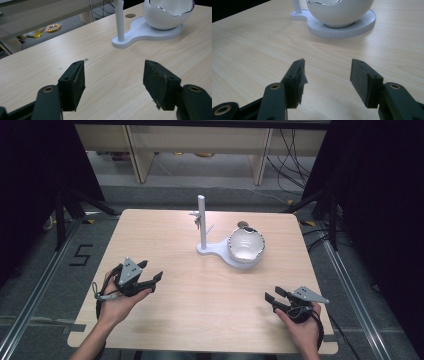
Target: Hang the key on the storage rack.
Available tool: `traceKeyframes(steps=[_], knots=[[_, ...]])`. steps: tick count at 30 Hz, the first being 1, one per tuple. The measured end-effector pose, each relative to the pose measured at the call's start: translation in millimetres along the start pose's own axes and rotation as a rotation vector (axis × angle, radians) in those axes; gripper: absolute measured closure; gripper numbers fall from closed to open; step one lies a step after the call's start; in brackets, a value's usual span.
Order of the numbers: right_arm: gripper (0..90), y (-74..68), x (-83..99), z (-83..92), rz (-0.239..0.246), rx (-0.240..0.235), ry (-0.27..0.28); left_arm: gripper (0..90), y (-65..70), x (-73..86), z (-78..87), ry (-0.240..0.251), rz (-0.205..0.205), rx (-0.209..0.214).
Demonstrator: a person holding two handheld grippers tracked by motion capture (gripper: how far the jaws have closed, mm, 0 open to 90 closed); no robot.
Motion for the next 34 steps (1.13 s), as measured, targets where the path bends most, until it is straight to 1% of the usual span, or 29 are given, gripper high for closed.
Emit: traceKeyframes(steps=[2, 4, 5, 6, 7, 8, 9, 10, 11, 12, 13, 14, 15, 16, 17, 18, 19, 21, 25, 26, 27, 28, 29, 30, 31, 32, 33, 34], knots=[[46.1, 0.0, 0.0, 0.3, -0.002, -0.001, 0.000, 33.9, 1.8, 7.4, 0.4, 0.006, 0.011, -0.006], [46.1, 0.6, 0.0, 1.0, -0.001, 0.009, -0.005, 33.9, 4.5, 19.8, 2.0, 0.006, 0.037, -0.015], [46.1, 0.3, -0.2, 0.6, -0.003, 0.008, 0.002, 33.9, 5.2, 24.2, 1.6, 0.009, 0.041, -0.015], [46.0, 0.5, 0.0, 0.9, 0.000, 0.009, -0.005, 33.8, 7.4, 32.4, 1.6, -0.001, 0.062, -0.016], [46.0, 0.4, 0.0, 0.7, 0.000, 0.010, -0.005, 33.7, 8.6, 36.8, 1.0, 0.002, 0.074, -0.017], [46.0, 0.2, 0.1, 0.7, -0.001, 0.010, -0.006, 33.6, 10.6, 44.3, 1.1, -0.005, 0.078, -0.019], [46.0, -0.2, 0.2, -0.4, 0.003, -0.002, -0.003, 33.4, 11.9, 48.4, 0.5, -0.004, 0.081, -0.018], [46.0, -0.2, 0.8, 0.6, 0.004, -0.001, -0.018, 33.3, 13.2, 53.2, 0.2, -0.004, 0.085, -0.021], [45.9, -0.2, 0.3, 0.1, 0.004, -0.002, -0.006, 33.2, 14.1, 57.3, -0.4, 0.003, 0.091, -0.024], [45.9, -0.3, 0.2, 0.2, 0.000, -0.002, -0.004, 33.1, 14.9, 62.4, 0.4, -0.006, 0.095, -0.037], [45.8, -0.1, 0.1, 0.2, -0.001, -0.003, -0.003, 32.9, 15.4, 65.4, -0.2, 0.001, 0.094, -0.040], [45.7, 0.0, 0.0, 0.3, -0.001, -0.002, -0.003, 32.9, 16.1, 67.3, -0.5, 0.009, 0.102, -0.044], [45.7, 0.6, 0.1, 0.9, 0.001, 0.008, -0.006, 32.9, 16.8, 70.0, -1.5, 0.030, 0.113, -0.046], [45.6, 0.5, 0.1, 0.9, 0.001, 0.007, -0.007, 32.8, 17.3, 71.5, -1.0, 0.022, 0.119, -0.051], [45.6, 0.4, 0.2, 0.9, 0.002, 0.007, -0.007, 32.7, 18.0, 70.2, -1.0, 0.044, 0.120, -0.062], [45.5, -0.3, 0.2, 0.3, 0.001, -0.004, -0.004, 32.4, 17.7, 69.9, 0.5, 0.046, 0.102, -0.072], [45.5, -0.3, 0.2, 0.2, 0.003, -0.003, -0.004, 32.2, 18.7, 69.4, 0.8, 0.053, 0.104, -0.080], [45.4, -0.5, 0.3, 0.0, 0.007, -0.004, -0.003, 31.3, 19.4, 69.0, 1.8, 0.057, 0.084, -0.093], [45.2, -1.2, 0.5, -0.9, 0.008, -0.003, -0.002, 31.3, 20.4, 68.7, 1.9, 0.056, 0.075, -0.095], [45.2, -1.3, 0.5, -0.7, 0.010, 0.005, 0.000, 31.5, 20.8, 68.5, 2.0, 0.060, 0.075, -0.097], [45.1, 2.1, 0.1, -1.6, 0.040, 0.027, -0.001, 31.5, 21.1, 68.4, 1.8, 0.061, 0.073, -0.096], [45.0, 0.3, 0.2, -1.7, 0.027, 0.016, 0.000, 31.6, 21.2, 68.3, 1.7, 0.059, 0.072, -0.096], [44.8, -0.4, 0.1, -0.5, 0.027, 0.014, -0.004, 31.7, 21.3, 68.2, 1.2, 0.061, 0.072, -0.095], [44.6, 0.4, 0.0, 0.0, 0.038, 0.020, -0.009, 32.0, 21.3, 68.1, 0.6, 0.064, 0.071, -0.091], [44.5, -2.5, 1.7, 0.3, 0.006, 0.010, -0.024, 32.2, 21.6, 67.8, 0.2, 0.066, 0.075, -0.089], [44.4, -0.5, 0.4, 0.3, 0.034, 0.014, -0.017, 32.4, 21.4, 68.1, 0.8, 0.060, 0.076, -0.091], [44.1, -3.9, 2.3, -0.3, -0.010, 0.009, -0.026, 32.4, 21.3, 67.9, 0.6, 0.069, 0.080, -0.091], [44.0, -0.9, 1.1, -0.9, 0.027, 0.003, -0.026, 32.5, 20.9, 68.3, 1.3, 0.058, 0.081, -0.093]])
Point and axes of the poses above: each handheld gripper's, and its own axes: z roughly backward along the jaws, x roughly out of its underside, y roughly to its right, the point moved 7 cm from there along -z, roughly forward along the jaws, and after that the axes turned 10 degrees about -z, right-handed, at the moved point
